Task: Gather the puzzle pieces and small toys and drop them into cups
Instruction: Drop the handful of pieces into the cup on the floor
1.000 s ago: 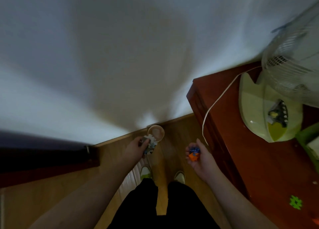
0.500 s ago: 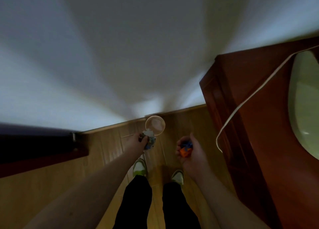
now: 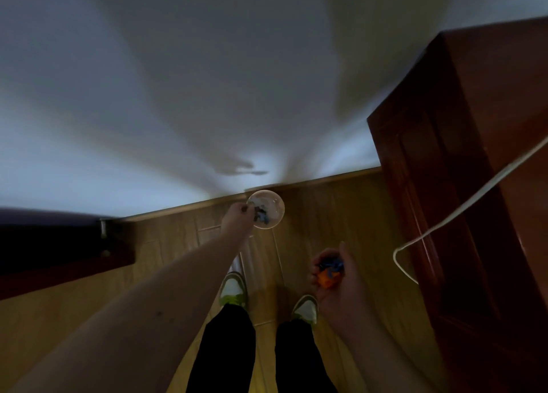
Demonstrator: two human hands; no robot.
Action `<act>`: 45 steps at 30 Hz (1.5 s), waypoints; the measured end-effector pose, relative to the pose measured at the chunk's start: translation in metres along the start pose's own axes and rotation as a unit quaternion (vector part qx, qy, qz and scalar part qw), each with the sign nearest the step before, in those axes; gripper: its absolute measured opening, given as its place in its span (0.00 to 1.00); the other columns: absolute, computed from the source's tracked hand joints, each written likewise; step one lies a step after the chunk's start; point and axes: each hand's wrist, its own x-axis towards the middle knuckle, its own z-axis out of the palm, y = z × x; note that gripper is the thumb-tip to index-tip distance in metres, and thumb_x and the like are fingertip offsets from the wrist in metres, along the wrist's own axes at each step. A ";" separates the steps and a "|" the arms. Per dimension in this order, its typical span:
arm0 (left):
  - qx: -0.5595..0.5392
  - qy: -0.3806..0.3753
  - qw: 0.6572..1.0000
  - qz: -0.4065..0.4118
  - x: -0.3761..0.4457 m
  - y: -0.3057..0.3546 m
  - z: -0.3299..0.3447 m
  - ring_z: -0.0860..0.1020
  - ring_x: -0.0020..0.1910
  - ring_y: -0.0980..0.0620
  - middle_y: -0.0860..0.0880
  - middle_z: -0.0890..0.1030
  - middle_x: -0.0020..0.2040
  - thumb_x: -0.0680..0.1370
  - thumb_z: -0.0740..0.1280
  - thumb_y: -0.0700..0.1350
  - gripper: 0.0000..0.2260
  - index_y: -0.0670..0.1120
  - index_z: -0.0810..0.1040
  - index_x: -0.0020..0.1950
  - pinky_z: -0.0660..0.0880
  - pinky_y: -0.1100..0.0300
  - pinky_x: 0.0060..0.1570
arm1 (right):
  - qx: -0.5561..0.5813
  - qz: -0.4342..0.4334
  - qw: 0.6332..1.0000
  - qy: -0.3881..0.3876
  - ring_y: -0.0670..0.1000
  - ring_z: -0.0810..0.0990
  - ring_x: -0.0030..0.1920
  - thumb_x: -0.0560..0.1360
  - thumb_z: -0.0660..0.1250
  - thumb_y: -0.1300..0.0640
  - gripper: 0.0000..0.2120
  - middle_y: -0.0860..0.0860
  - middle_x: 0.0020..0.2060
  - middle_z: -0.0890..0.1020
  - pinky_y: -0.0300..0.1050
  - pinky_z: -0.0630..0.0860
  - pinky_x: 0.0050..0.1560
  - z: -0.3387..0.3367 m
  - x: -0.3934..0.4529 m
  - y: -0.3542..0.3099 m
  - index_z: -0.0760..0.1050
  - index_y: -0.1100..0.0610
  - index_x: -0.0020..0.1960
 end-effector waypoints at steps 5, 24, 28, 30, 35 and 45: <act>-0.064 -0.020 0.997 -0.033 0.000 -0.002 -0.004 0.80 0.49 0.46 0.44 0.79 0.53 0.79 0.60 0.46 0.14 0.43 0.74 0.62 0.80 0.50 0.46 | 0.015 0.005 1.000 0.012 0.50 0.75 0.32 0.72 0.65 0.46 0.15 0.54 0.33 0.77 0.42 0.73 0.29 -0.005 -0.005 0.008 0.74 0.58 0.39; 0.002 0.000 1.000 -0.011 -0.054 -0.051 -0.052 0.77 0.34 0.51 0.44 0.81 0.41 0.82 0.59 0.41 0.09 0.41 0.78 0.53 0.73 0.60 0.34 | 0.016 0.007 1.000 0.023 0.51 0.74 0.33 0.79 0.61 0.49 0.17 0.54 0.32 0.76 0.43 0.68 0.35 -0.028 -0.037 0.007 0.74 0.58 0.36; 0.007 0.008 1.000 -0.021 -0.054 -0.068 -0.061 0.76 0.33 0.51 0.43 0.80 0.40 0.82 0.59 0.41 0.09 0.42 0.78 0.52 0.73 0.58 0.34 | 0.010 0.028 0.999 0.032 0.51 0.74 0.32 0.78 0.61 0.49 0.17 0.54 0.31 0.76 0.44 0.68 0.35 -0.032 -0.033 0.012 0.73 0.58 0.35; -0.007 0.008 1.000 -0.029 -0.055 -0.073 -0.063 0.77 0.34 0.50 0.43 0.81 0.40 0.82 0.60 0.42 0.08 0.42 0.78 0.52 0.73 0.57 0.34 | 0.005 0.028 0.999 0.028 0.51 0.74 0.32 0.78 0.61 0.48 0.17 0.54 0.32 0.76 0.44 0.69 0.36 -0.033 -0.029 0.014 0.73 0.58 0.36; -0.034 0.026 0.997 -0.058 -0.058 -0.085 -0.072 0.76 0.33 0.50 0.43 0.80 0.39 0.82 0.58 0.42 0.10 0.41 0.78 0.52 0.71 0.58 0.31 | -0.013 0.028 0.999 0.024 0.50 0.75 0.32 0.78 0.61 0.48 0.18 0.54 0.31 0.77 0.43 0.70 0.36 -0.031 -0.025 0.017 0.74 0.57 0.35; 0.068 -0.042 0.997 -0.024 -0.115 -0.083 -0.098 0.76 0.32 0.50 0.44 0.80 0.36 0.83 0.55 0.44 0.16 0.38 0.78 0.47 0.73 0.55 0.38 | -0.047 0.018 0.999 0.016 0.50 0.74 0.33 0.80 0.59 0.49 0.17 0.54 0.32 0.76 0.43 0.69 0.36 -0.010 -0.056 -0.001 0.73 0.58 0.37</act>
